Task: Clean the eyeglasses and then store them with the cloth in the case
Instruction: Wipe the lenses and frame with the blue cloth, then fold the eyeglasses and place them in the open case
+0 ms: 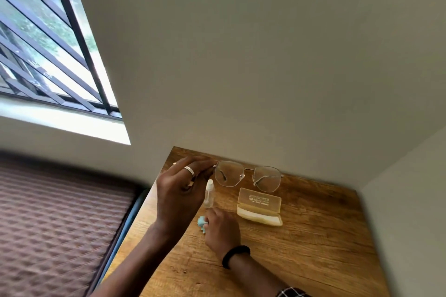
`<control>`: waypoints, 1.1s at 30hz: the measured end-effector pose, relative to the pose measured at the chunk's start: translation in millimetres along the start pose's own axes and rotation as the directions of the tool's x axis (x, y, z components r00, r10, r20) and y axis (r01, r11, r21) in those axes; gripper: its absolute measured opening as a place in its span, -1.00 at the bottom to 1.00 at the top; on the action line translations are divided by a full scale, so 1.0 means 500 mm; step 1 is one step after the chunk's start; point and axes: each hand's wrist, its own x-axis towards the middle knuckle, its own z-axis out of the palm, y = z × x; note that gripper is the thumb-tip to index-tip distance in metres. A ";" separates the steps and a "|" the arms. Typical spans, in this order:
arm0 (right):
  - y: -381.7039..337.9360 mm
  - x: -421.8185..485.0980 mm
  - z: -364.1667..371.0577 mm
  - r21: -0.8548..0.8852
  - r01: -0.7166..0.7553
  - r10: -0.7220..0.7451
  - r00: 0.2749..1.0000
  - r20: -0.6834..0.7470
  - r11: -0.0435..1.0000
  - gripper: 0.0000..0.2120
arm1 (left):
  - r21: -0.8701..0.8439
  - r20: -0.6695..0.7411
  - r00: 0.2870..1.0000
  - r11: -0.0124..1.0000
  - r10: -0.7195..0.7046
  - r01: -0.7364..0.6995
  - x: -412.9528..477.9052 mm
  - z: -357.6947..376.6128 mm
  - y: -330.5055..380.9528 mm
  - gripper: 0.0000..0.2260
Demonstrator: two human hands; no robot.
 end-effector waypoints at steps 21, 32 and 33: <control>0.243 -0.202 -0.411 0.616 -0.018 0.449 0.702 -0.553 0.787 -0.85 | -0.050 0.046 0.998 0.998 0.039 -0.037 0.033 0.102 0.040 -0.88; 0.265 -0.240 -0.561 0.370 0.191 0.051 0.831 -0.554 0.909 -0.70 | -0.149 0.121 0.985 0.983 0.121 -0.102 0.029 0.171 0.110 -0.85; 0.266 -0.239 -0.560 0.363 0.191 0.040 0.839 -0.543 0.912 -0.73 | -0.151 0.120 0.985 0.983 0.120 -0.102 0.029 0.173 0.113 -0.85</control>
